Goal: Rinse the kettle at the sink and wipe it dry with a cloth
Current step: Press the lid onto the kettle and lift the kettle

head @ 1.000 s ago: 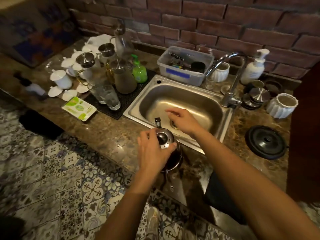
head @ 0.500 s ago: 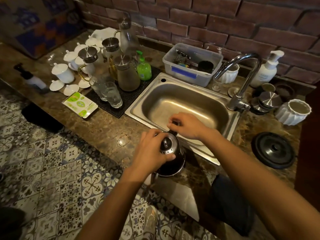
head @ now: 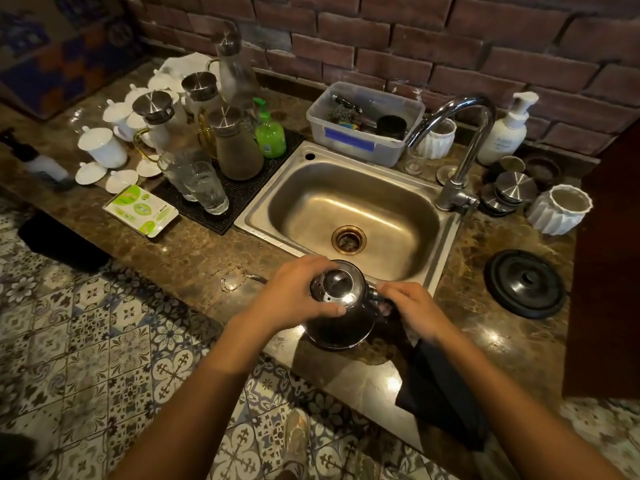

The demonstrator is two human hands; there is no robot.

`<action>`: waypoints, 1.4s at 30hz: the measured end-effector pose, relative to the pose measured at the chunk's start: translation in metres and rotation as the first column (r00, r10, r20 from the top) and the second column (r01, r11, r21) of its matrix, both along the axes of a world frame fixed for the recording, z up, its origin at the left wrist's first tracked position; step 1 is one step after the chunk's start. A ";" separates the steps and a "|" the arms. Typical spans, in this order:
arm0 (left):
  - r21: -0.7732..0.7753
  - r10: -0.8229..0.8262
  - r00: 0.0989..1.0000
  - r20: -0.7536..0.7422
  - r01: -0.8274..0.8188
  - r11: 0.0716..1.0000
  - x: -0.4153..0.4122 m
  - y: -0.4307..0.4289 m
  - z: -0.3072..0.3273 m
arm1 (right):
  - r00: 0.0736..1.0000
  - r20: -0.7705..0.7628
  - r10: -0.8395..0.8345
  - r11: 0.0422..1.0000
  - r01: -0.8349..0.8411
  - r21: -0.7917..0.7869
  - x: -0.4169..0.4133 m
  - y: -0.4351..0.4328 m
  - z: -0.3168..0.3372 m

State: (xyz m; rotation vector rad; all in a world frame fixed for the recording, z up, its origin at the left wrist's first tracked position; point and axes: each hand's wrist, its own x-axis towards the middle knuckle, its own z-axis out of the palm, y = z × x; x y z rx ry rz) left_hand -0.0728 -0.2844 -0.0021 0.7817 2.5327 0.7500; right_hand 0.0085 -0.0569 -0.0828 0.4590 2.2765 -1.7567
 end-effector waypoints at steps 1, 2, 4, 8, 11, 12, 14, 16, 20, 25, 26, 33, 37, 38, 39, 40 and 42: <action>0.038 0.010 1.000 0.003 -0.010 0.999 0.003 0.001 -0.002 | 0.999 -0.004 -0.035 0.999 0.035 -0.006 0.001 -0.004 -0.002; 0.065 0.019 1.000 0.005 -0.019 0.998 0.006 0.001 -0.004 | 0.998 -0.014 -0.065 0.998 0.065 -0.001 0.003 -0.009 -0.004; 0.107 0.020 1.000 -0.008 -0.019 0.994 0.009 0.000 -0.009 | 0.989 -0.051 -0.139 0.990 0.140 0.006 0.006 -0.019 -0.010; 0.118 -0.026 0.999 -0.023 0.028 0.993 0.006 -0.005 -0.017 | 0.943 -0.117 -0.313 0.948 0.317 0.018 0.014 -0.040 -0.018; 0.092 -0.069 0.997 -0.014 0.070 0.993 -0.002 -0.008 -0.020 | 0.903 -0.149 -0.404 0.913 0.408 -0.002 0.018 -0.051 -0.016; 0.083 -0.082 0.997 -0.008 0.083 0.993 -0.005 -0.008 -0.020 | 0.890 -0.153 -0.429 0.902 0.431 -0.017 0.019 -0.054 -0.015; 0.081 -0.116 0.993 -0.006 0.116 0.990 -0.010 -0.008 -0.019 | 0.867 -0.158 -0.473 0.881 0.472 -0.047 0.024 -0.056 -0.011; 0.108 -0.158 0.987 -0.014 0.158 0.981 -0.014 -0.004 -0.014 | 0.839 -0.163 -0.519 0.854 0.514 -0.075 0.029 -0.056 -0.004; 0.144 -0.225 0.972 -0.060 0.232 0.962 -0.020 0.016 0.000 | 0.759 -0.115 -0.641 0.764 0.614 -0.201 0.038 -0.047 0.012; 0.197 -0.349 0.931 -0.102 0.363 0.911 -0.027 0.066 0.028 | 0.646 -0.129 -0.753 0.656 0.719 -0.228 0.050 -0.013 0.039; 0.202 -0.370 0.922 -0.110 0.385 0.900 -0.027 0.079 0.034 | 0.624 -0.134 -0.770 0.636 0.737 -0.229 0.053 -0.002 0.043; 0.281 -0.457 0.875 -0.159 0.484 0.828 -0.016 0.181 0.055 | 0.523 -0.188 -0.831 0.555 0.800 -0.230 0.074 0.091 0.077; 0.296 -0.465 0.867 -0.177 0.498 0.815 -0.006 0.241 0.062 | 0.500 -0.250 -0.829 0.552 0.805 -0.219 0.086 0.149 0.086; 0.292 -0.466 0.866 -0.183 0.500 0.815 -0.004 0.255 0.062 | 0.511 -0.264 -0.818 0.564 0.802 -0.196 0.089 0.164 0.084; 0.285 -0.468 0.863 -0.188 0.504 0.815 -0.001 0.269 0.062 | 0.518 -0.263 -0.814 0.568 0.804 -0.175 0.092 0.177 0.083; 0.277 -0.472 0.860 -0.196 0.510 0.814 0.001 0.281 0.061 | 0.527 -0.269 -0.806 0.576 0.801 -0.159 0.094 0.188 0.082; 0.261 -0.475 0.855 -0.207 0.516 0.816 0.004 0.305 0.056 | 0.534 -0.273 -0.800 0.581 0.803 -0.134 0.097 0.212 0.075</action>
